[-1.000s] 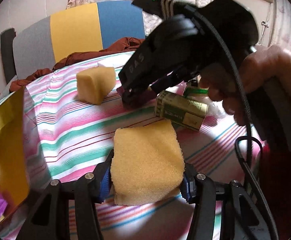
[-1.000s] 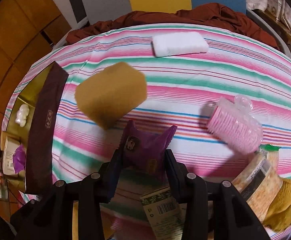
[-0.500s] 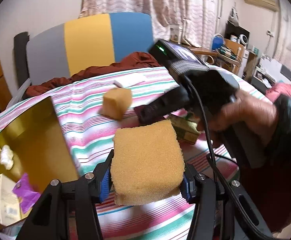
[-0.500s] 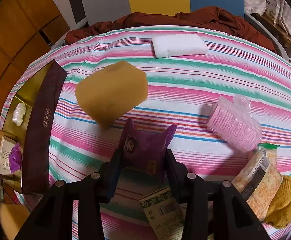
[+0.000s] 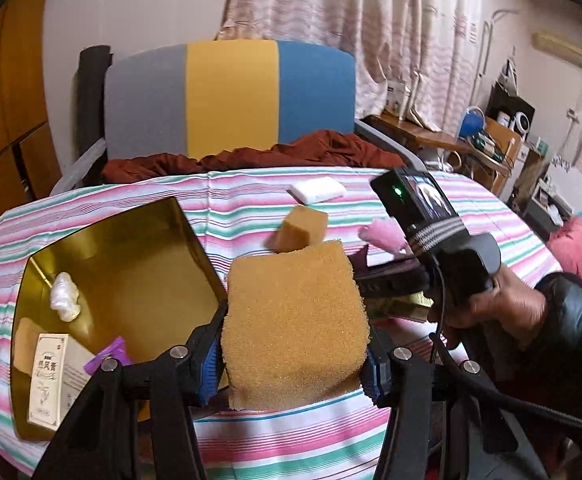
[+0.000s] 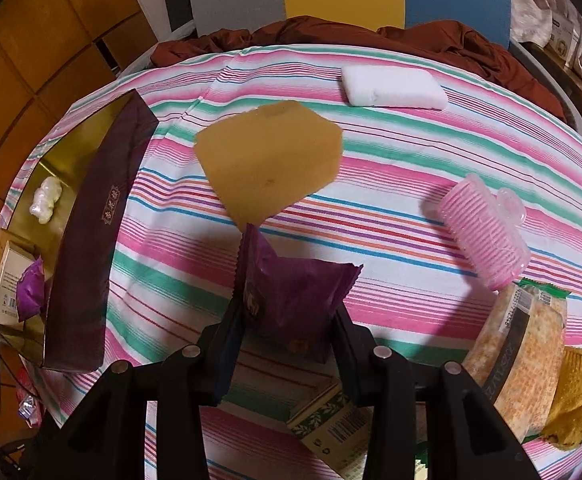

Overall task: Organize objects
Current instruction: 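Grasp the purple snack packet with the right gripper while the left gripper holds the sponge, then lower the sponge into the gold tray and open the left gripper while the right gripper carries the packet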

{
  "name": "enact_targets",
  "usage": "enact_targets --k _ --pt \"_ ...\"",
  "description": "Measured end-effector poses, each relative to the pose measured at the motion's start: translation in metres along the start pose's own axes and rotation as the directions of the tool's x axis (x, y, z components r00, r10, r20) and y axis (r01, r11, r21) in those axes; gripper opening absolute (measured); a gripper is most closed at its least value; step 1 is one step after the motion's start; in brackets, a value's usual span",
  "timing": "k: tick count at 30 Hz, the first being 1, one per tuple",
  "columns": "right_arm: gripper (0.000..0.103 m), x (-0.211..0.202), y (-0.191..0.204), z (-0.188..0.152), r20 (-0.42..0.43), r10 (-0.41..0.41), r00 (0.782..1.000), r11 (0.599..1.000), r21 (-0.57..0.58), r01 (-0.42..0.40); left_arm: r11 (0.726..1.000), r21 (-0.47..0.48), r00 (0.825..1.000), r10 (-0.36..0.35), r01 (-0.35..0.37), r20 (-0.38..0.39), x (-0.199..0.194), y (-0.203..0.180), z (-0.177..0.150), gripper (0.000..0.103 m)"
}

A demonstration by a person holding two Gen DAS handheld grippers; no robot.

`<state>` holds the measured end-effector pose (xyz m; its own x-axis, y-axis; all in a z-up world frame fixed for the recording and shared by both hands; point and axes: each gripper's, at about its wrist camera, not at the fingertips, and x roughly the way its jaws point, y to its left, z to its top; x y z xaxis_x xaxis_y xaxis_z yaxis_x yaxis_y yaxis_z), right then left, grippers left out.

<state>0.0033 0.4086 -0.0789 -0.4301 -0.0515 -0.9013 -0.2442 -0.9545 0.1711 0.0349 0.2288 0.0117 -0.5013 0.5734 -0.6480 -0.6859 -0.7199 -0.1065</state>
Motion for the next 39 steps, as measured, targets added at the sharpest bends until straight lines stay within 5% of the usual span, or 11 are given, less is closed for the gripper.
enact_targets --k 5,15,22,26,29,32,39 --pt "0.042 -0.001 0.005 -0.002 0.007 0.004 1.0 1.0 -0.005 -0.004 0.999 -0.036 1.0 -0.003 0.003 0.005 -0.005 0.019 -0.001 0.055" --pt "0.042 0.0 0.007 -0.003 0.007 0.001 1.0 1.0 -0.009 -0.001 0.997 0.05 0.998 -0.052 0.054 -0.034 -0.011 0.056 -0.025 0.055" --pt "0.042 0.001 0.008 -0.003 0.008 -0.009 1.0 1.0 -0.024 0.009 0.971 0.203 0.989 -0.107 0.126 -0.102 -0.025 0.073 -0.04 0.055" --pt "0.042 0.001 0.011 -0.003 0.01 -0.026 1.0 0.999 -0.039 0.027 0.983 0.17 0.994 -0.05 0.066 -0.097 -0.029 0.089 -0.04 0.055" --pt "0.042 0.0 0.012 -0.004 0.011 -0.036 0.999 0.998 -0.042 0.036 1.0 0.027 0.997 0.003 -0.001 -0.073 -0.027 0.113 -0.033 0.055" --pt "0.042 0.0 0.014 -0.005 0.013 -0.048 0.999 0.998 -0.051 0.049 0.991 -0.038 0.991 0.123 -0.125 -0.055 -0.021 0.131 -0.025 0.055" --pt "0.042 0.001 0.02 -0.009 0.016 -0.081 0.997 0.995 -0.061 0.082 0.954 -0.136 0.963 0.262 -0.268 -0.057 -0.009 0.163 -0.007 0.055"
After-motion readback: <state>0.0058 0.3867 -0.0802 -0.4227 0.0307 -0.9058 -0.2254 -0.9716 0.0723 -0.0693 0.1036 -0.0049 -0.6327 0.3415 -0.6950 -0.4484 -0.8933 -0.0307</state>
